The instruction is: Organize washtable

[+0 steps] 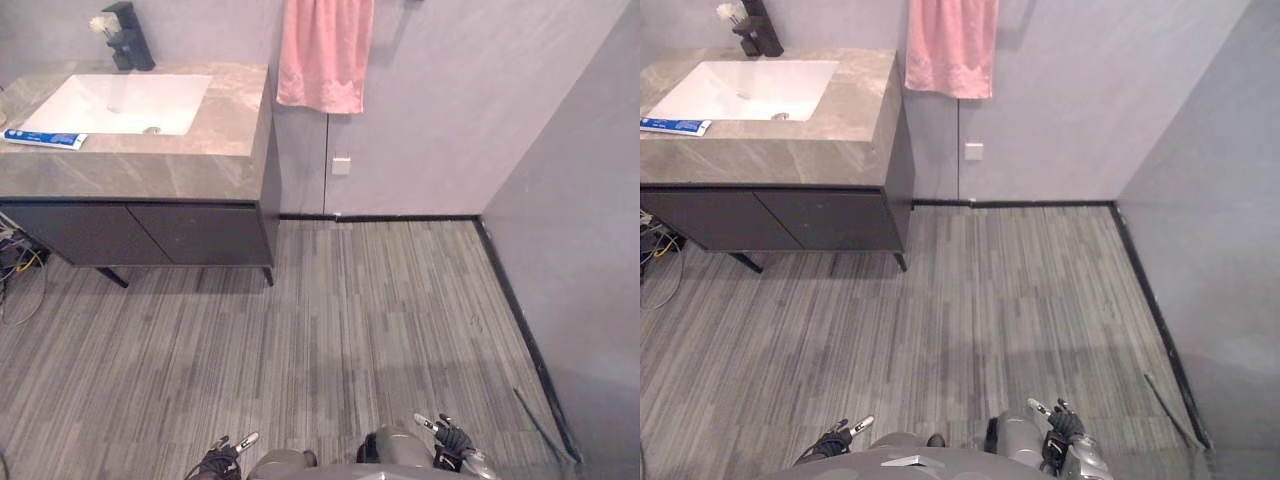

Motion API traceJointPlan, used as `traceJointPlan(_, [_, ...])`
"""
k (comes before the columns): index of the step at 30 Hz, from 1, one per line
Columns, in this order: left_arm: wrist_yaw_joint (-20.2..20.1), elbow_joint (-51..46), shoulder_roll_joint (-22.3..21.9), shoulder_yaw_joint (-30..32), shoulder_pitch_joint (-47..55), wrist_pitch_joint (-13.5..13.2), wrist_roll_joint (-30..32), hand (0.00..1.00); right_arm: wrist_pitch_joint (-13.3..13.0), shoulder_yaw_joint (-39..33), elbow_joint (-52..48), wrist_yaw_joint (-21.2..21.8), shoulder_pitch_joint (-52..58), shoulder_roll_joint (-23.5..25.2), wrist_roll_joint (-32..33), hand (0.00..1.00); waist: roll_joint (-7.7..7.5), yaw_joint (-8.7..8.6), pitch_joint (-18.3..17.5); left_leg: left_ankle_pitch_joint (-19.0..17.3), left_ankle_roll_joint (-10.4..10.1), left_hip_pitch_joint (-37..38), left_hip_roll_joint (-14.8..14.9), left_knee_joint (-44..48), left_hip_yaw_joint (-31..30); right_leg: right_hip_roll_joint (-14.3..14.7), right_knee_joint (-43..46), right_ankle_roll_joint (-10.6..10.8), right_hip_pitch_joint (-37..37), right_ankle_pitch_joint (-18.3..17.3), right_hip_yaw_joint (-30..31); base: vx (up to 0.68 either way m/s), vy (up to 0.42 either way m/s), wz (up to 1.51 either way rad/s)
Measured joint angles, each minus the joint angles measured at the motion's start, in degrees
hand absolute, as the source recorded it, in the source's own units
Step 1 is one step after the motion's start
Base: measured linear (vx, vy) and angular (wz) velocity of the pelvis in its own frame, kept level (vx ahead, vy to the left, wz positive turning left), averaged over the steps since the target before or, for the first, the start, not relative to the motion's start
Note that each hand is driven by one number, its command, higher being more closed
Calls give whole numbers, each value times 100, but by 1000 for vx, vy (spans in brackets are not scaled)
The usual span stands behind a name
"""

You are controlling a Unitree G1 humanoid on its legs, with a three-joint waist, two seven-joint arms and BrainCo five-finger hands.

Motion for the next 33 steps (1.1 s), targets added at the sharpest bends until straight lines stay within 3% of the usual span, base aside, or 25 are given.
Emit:
traceJointPlan(1, [-2, 0, -2, 10, -26, 22, -17, 0, -5, -50, 0, 3, -3, 16, 0, 0, 0, -8, 8, -18, -22, 52, 19, -79, -1, -2, -378, 48, -19, 58, -94, 206, -21, 3])
traceJointPlan(2, [-13, -18, -21, 27, -127, 29, -51, 0, -2, -248, 3, 3, -1, 77, -1, 0, -2, -22, 10, -100, -51, 244, 56, -206, -61, 2, -1471, 114, -18, 293, -269, 220, -46, 14])
traceJointPlan(4, [-30, -43, -134, 90, -323, 26, -42, 0, 14, -569, 1, 2, -4, 155, -4, 0, -16, -21, 17, -259, -110, 461, 58, -320, -165, -5, -2670, 225, 10, 724, -326, 364, -124, 27])
traceJointPlan(5, [-30, -55, -199, 159, -372, 26, -28, 0, 33, -664, 0, 2, -11, 174, -4, 0, -18, -19, 18, -307, -167, 549, 55, -355, -210, -11, -2922, 238, 10, 824, -327, 571, -271, 44])
traceJointPlan(7, [-47, -80, -395, 266, -523, 24, 9, 0, 61, -893, -1, 7, -55, 225, -12, 0, -23, -39, 17, -677, -335, 995, 157, -462, -421, -44, -2968, 89, 8, 1021, -438, 530, -314, 51])
traceJointPlan(9, [-74, -74, -428, 354, -448, 27, 15, 0, 125, -1109, 14, 21, -75, 224, -28, 0, 200, -154, -257, -703, -604, 1149, 726, -357, -631, 270, -2735, -453, 72, 1841, -694, 620, -399, 64])
traceJointPlan(10, [-81, -69, -448, 365, -469, 34, 15, 0, 163, -1157, 66, 19, -172, 227, -28, 0, 256, -125, -267, -604, -766, 1127, 879, -229, -670, 353, -2572, -555, 85, 1764, -828, 705, -452, 54])
traceJointPlan(11, [-108, -55, -484, 347, -520, 54, 22, 0, 172, -1250, 120, 13, -334, 197, -24, 0, 270, -136, -236, -108, -854, 976, 884, 116, -839, 299, -2117, -716, 16, 1497, -824, 424, -582, 33])
traceJointPlan(12, [-118, -61, -621, 348, -573, 64, 25, 0, 167, -1250, 85, 23, -441, 96, -23, 0, 297, -212, -116, 468, -746, 971, 800, 586, -913, 240, -1198, -683, -228, 1015, -874, 312, -506, 30])
traceJointPlan(13, [-115, -61, -643, 345, -490, 64, 10, 0, 172, -1177, 58, 27, -445, 96, -14, 0, 447, -207, -190, 623, -770, 842, 884, 1061, -937, 460, -1579, -551, -77, 978, -855, 78, -461, 31])
traceJointPlan(14, [-138, -179, -606, 330, -276, 38, 10, 0, 160, -814, -4, 20, -390, 152, -14, 0, 341, -238, -233, 1168, -1061, 382, 783, 2356, -948, 543, -2364, -857, 411, 1077, -862, 61, -219, 0])
traceJointPlan(15, [-135, -217, -627, 330, -277, 33, -8, 0, 174, -650, 3, 20, -421, 95, -15, 0, 507, -145, -222, 1462, -1256, 145, 913, 3030, -931, 733, -2354, -835, 566, 943, -884, 57, -186, -35])
traceJointPlan(16, [-123, -299, -604, 271, -287, 32, -37, 0, 160, -475, 8, -9, -540, 97, -14, 0, 711, 0, -209, 1551, -1251, -436, 1092, 4279, -885, 981, -2384, -940, 825, 699, -718, 17, -97, -66])
traceJointPlan(17, [-121, -376, -521, 227, -335, 31, -40, 0, 167, -342, 6, -48, -782, 179, -13, 0, 658, 73, -96, 1333, -1023, -938, 1065, 5149, -753, 1024, -2376, -982, 1201, 518, -571, -59, -54, -61])
traceJointPlan(19, [-73, -449, -482, 199, -280, 17, -75, 0, 155, -60, 13, -64, -963, 338, -11, 0, 413, 186, 60, 867, -1059, -1461, 866, 5550, -666, 987, -2544, -989, 1822, 491, -330, -219, -24, -47])
traceJointPlan(21, [-58, -618, -416, 145, -176, -46, -266, 0, 128, 163, 25, -89, -1158, 370, -10, 0, 283, 235, 87, 456, -1002, -2080, 820, 5186, -539, 946, -2887, -951, 2343, 478, -148, -204, 22, -41])
traceJointPlan(23, [-29, -753, -436, 258, -171, -138, -279, 0, 101, 336, -207, -162, -1311, 376, -6, 0, 213, 325, 176, 218, -727, -2546, 858, 3536, -115, 739, -3152, -649, 2871, 271, 57, 275, 6, -42])
traceJointPlan(24, [-16, -746, -461, 301, -157, -157, -275, 0, 77, 336, -257, -172, -1296, 363, -7, 0, 201, 328, 189, 260, -739, -2558, 856, 2847, -38, 689, -3211, -573, 2987, 214, 82, 473, 37, -41])
traceJointPlan(25, [-11, -741, -490, 348, -106, -158, -273, 0, 29, 338, -363, -176, -1200, 344, -8, 0, 278, 346, 126, 565, -816, -2446, 818, 1365, -6, 605, -3291, -459, 3198, 37, 140, 328, 112, -39])
traceJointPlan(26, [-17, -678, -491, 344, -39, -152, -273, 0, 0, 345, -352, -173, -1124, 261, -15, 0, 362, 367, 70, 1136, -875, -2434, 786, 787, -129, 571, -3332, -346, 3385, -271, 185, 369, 149, -40])
traceJointPlan(27, [-14, -594, -484, 362, -15, -153, -274, 0, 12, 352, -326, -171, -1080, 258, -16, 0, 357, 370, 52, 1434, -791, -2397, 710, 877, -160, 513, -3316, -274, 3477, -388, 222, 389, 170, -29])
traceJointPlan(29, [-330, -529, -265, 477, 21, -5, -261, 0, 43, 357, -144, -151, -944, 386, -51, 0, -39, 340, -150, 1357, -385, -2258, 316, 901, -12, 56, -2701, -225, 3337, -605, 451, 553, 106, -12])
traceJointPlan(30, [-393, -529, -236, 471, 0, 26, -263, 0, 54, 355, -102, -149, -908, 409, -77, 0, -99, 373, -157, 1344, -369, -2180, 295, 884, 56, -16, -2362, -191, 3201, -585, 527, 469, 66, -15])
traceJointPlan(32, [-372, -500, -189, 521, -19, 51, -266, 0, 75, 259, -95, -78, -630, 561, -96, 0, -259, 416, -218, 1207, -204, -1562, 232, 612, 178, -88, -610, -32, 2635, -194, 853, 427, 53, -15])
traceJointPlan(33, [-331, -503, -185, 512, -34, 51, -263, 0, 107, 255, -94, -45, -541, 567, -107, 0, -247, 381, -211, 1187, -175, -1371, 220, 516, 164, -132, -106, 84, 2477, -66, 927, 312, 24, 0])
